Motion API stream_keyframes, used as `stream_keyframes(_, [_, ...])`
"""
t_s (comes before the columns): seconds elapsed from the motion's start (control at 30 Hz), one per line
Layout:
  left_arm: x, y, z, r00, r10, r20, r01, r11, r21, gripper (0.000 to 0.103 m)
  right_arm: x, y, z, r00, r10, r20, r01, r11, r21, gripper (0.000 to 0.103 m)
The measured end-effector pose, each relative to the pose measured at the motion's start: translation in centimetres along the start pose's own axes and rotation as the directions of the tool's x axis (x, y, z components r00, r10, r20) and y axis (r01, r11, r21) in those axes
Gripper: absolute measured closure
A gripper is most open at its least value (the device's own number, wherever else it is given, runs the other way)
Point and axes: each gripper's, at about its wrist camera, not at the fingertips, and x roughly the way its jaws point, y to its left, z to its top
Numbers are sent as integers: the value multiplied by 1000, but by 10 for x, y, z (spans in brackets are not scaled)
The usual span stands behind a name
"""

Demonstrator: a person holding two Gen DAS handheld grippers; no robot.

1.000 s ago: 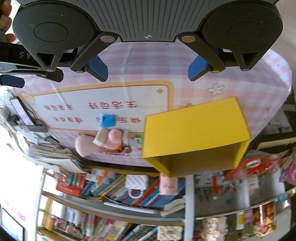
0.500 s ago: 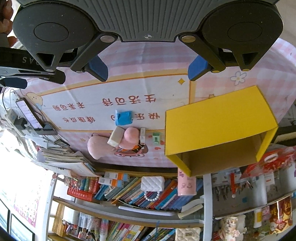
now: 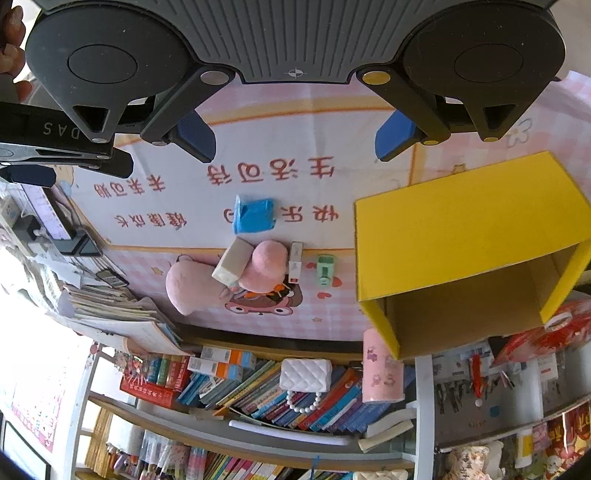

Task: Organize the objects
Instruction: 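Grasp the blue plug with the left tool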

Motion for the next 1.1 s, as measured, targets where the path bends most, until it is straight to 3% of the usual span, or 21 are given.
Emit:
stream_keyframes(0.53, [56,-44,33,998,58,-21,-59,998,-13,10,57,-44,46,998,62,-4,-62,997,-49,5])
stream_keyframes(0.6, [63,-49,36,997,69,-23,-69,998,-10,14,62,-48,50,997,75,0,-75,996,-52,5])
stream_keyframes(0.67, [73,-53,39,997,75,-32,-76,997,-14,25,68,-53,54,996,92,4,-91,994,-56,5])
stream_keyframes(0.83, [98,-63,48,995,89,-42,-89,996,-6,40,79,-61,67,990,138,14,-137,989,-51,8])
stream_keyframes(1.1, [137,-66,51,987,130,-98,-131,991,-5,47,98,-77,83,988,147,36,-147,989,-25,8])
